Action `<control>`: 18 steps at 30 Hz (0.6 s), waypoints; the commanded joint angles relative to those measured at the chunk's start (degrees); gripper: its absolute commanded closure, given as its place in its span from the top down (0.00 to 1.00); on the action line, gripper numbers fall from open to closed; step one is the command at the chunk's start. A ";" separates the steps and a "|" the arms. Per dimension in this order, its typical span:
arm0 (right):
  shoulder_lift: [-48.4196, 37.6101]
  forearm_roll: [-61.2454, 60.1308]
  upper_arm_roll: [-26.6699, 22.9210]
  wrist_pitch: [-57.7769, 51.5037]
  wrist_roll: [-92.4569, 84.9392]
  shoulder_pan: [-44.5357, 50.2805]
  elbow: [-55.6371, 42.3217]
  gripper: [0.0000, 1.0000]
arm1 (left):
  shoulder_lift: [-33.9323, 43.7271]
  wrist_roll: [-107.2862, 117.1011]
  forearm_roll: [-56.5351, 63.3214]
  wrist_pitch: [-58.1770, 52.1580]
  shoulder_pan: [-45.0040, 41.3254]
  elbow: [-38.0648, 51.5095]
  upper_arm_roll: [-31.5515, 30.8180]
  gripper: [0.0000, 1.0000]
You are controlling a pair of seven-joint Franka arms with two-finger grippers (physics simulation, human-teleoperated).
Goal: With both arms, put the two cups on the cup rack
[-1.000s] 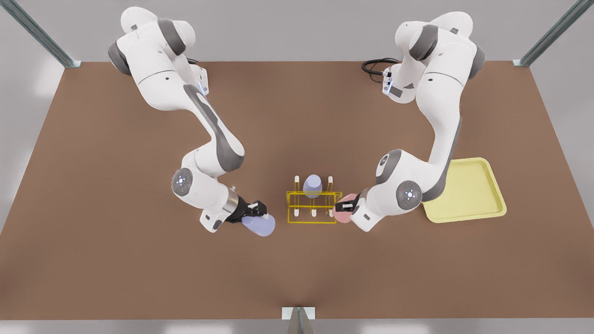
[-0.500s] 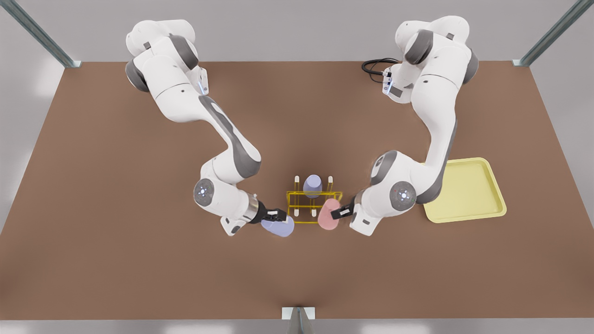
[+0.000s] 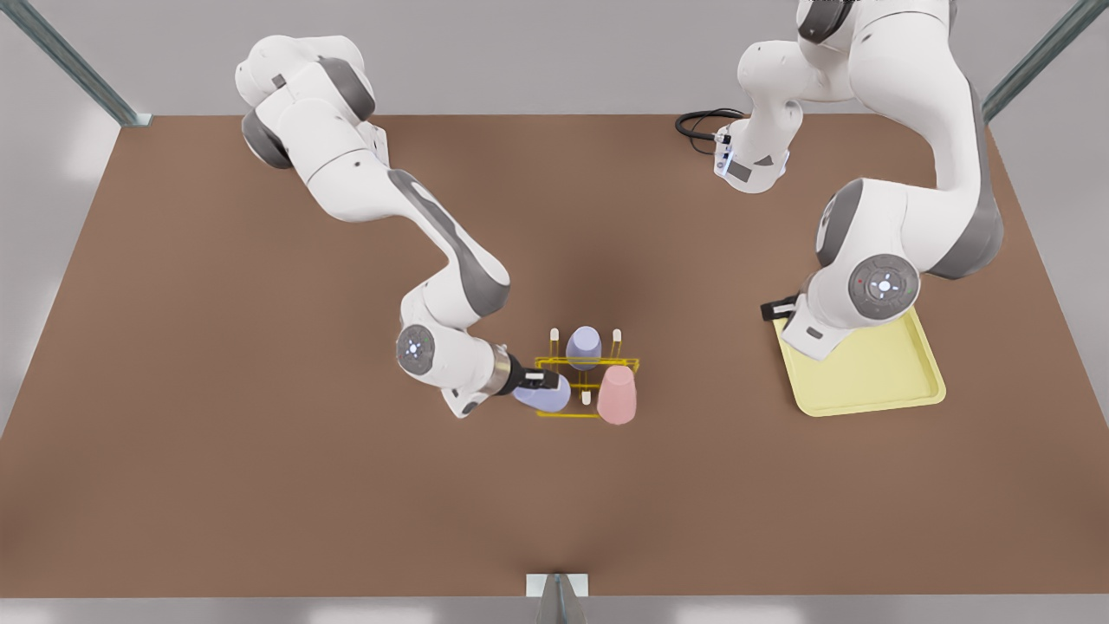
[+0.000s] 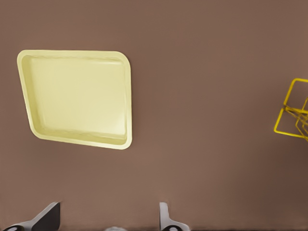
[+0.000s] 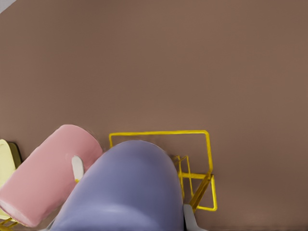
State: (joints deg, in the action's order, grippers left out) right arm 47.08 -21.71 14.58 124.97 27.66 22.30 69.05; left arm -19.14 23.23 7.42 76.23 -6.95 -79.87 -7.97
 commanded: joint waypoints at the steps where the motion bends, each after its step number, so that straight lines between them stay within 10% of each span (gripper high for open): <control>1: -0.06 -1.58 0.01 0.01 -1.74 0.29 0.04 0.83 | -0.28 -16.82 -1.00 -1.97 0.97 -0.02 -0.02 1.00; 4: 0.20 -1.76 0.01 0.10 -1.74 0.29 -0.05 1.00 | -0.54 -16.73 -1.62 -1.35 1.06 -0.28 -0.02 1.00; 18: 0.47 3.69 -0.35 5.64 -0.95 2.57 3.55 1.00 | -1.34 -16.55 -1.88 -1.00 1.06 -0.46 -0.02 1.00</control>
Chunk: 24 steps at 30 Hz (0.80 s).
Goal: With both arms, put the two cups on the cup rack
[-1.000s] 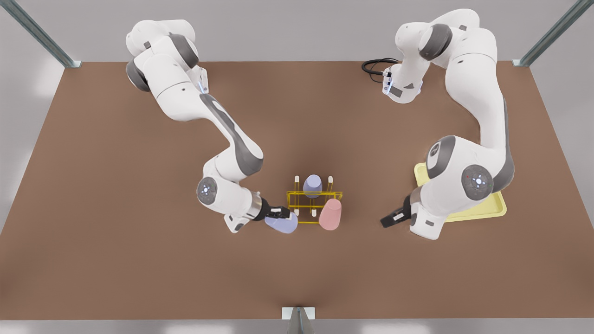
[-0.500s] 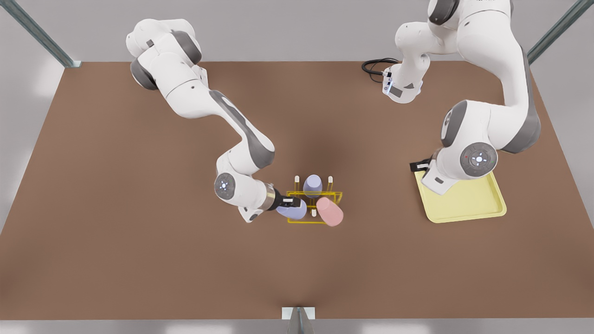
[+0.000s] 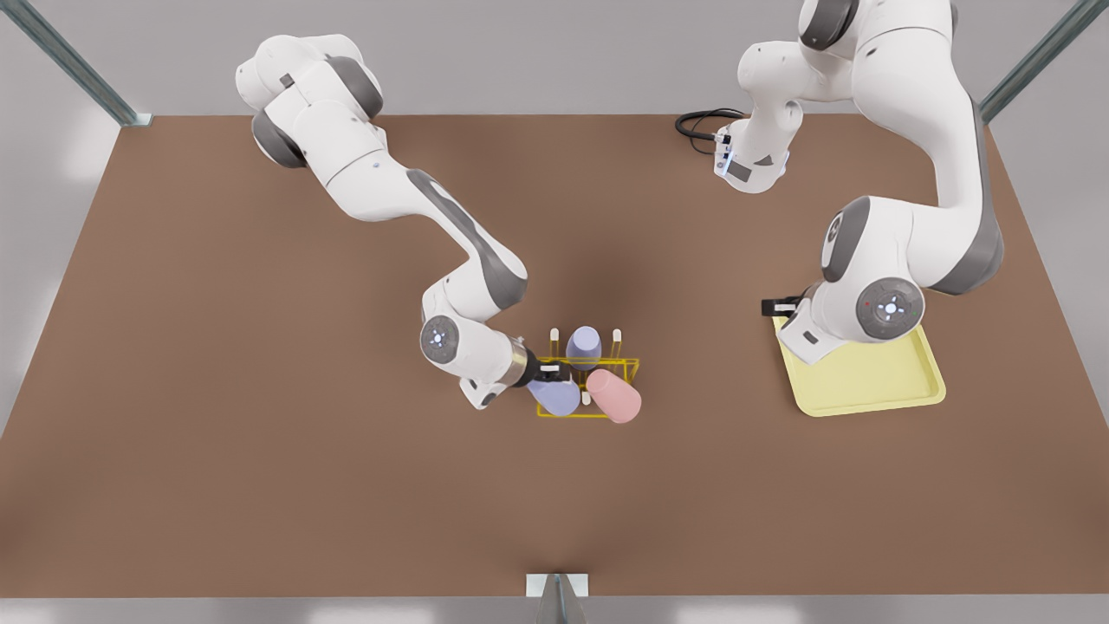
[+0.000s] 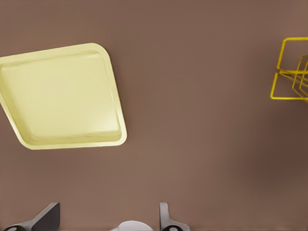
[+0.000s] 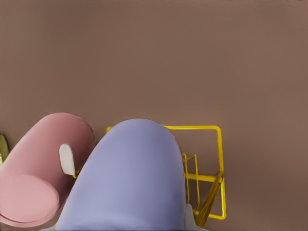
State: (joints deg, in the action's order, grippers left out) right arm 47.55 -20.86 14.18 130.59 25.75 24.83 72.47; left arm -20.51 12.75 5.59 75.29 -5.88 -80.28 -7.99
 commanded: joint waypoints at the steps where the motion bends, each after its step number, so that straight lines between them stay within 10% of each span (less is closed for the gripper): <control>1: -0.18 2.75 0.14 0.02 0.97 0.13 0.65 1.00 | 0.04 -6.07 -0.05 -0.06 0.00 -0.05 -0.01 1.00; 17: -5.27 3.28 1.55 -2.09 -2.10 -4.88 0.66 1.00 | 0.12 -4.66 -0.75 -0.32 -0.09 -0.05 -0.10 1.00; 24: -9.93 33.33 0.67 -22.83 -23.72 -28.95 1.36 1.00 | -1.02 -5.19 -2.42 -1.82 0.61 0.30 0.16 1.00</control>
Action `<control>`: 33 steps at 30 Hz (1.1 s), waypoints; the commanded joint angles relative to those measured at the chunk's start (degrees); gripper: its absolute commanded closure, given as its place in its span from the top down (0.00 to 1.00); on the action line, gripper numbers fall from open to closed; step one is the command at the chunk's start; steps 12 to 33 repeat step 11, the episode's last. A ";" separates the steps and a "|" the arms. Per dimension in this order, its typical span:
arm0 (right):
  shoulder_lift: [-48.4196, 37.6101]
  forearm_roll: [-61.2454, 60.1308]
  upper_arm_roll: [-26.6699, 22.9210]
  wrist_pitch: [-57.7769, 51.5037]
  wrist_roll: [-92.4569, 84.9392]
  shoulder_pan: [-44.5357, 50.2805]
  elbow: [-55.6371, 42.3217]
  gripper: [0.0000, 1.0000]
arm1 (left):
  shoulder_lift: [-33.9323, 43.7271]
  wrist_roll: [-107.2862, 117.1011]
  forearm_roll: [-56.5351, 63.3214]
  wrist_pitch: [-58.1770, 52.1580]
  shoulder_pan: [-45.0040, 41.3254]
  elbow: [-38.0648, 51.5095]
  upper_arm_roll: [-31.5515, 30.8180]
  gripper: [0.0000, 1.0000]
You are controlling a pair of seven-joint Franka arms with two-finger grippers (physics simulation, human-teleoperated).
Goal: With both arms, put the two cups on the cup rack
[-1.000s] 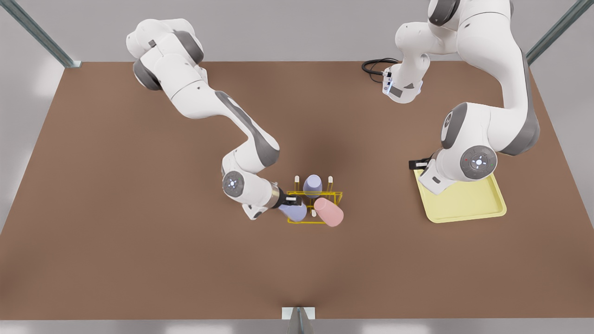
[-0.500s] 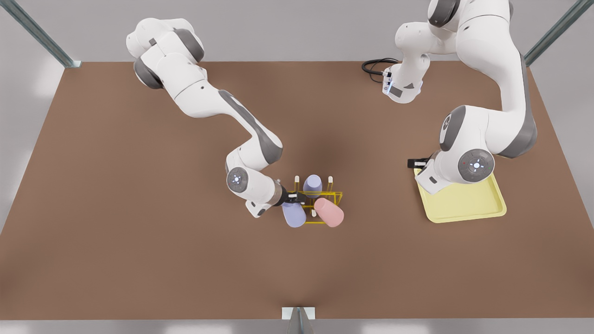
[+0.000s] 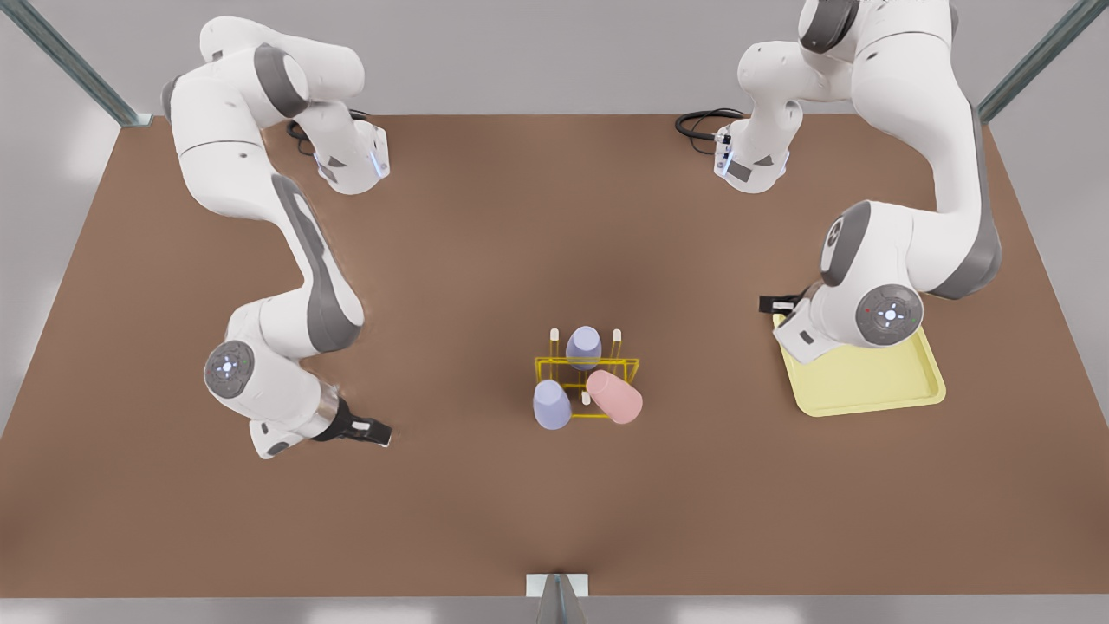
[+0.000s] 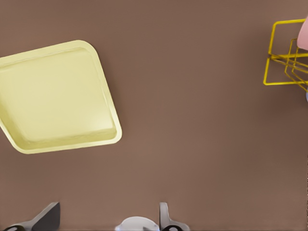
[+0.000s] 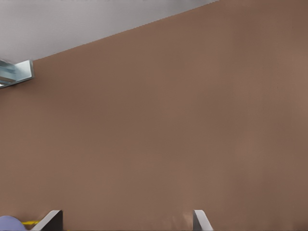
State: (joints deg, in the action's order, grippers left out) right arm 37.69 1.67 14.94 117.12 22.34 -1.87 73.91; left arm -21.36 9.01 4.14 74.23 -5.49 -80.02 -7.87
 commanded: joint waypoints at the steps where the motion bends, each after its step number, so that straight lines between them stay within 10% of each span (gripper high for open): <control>1: -1.92 10.81 -0.09 -11.29 -20.49 -4.36 0.01 1.00 | -0.17 -1.45 -0.89 -0.76 0.22 0.04 0.05 1.00; 9: -21.26 5.36 -0.09 -37.05 -29.37 -11.32 -0.69 1.00 | -0.26 -1.18 -1.06 -0.76 0.22 0.12 -0.04 1.00; 33: -22.05 5.45 -0.09 -37.84 -29.19 -11.32 -0.61 1.00 | -0.26 -1.18 -1.06 -0.76 0.13 0.12 -0.04 1.00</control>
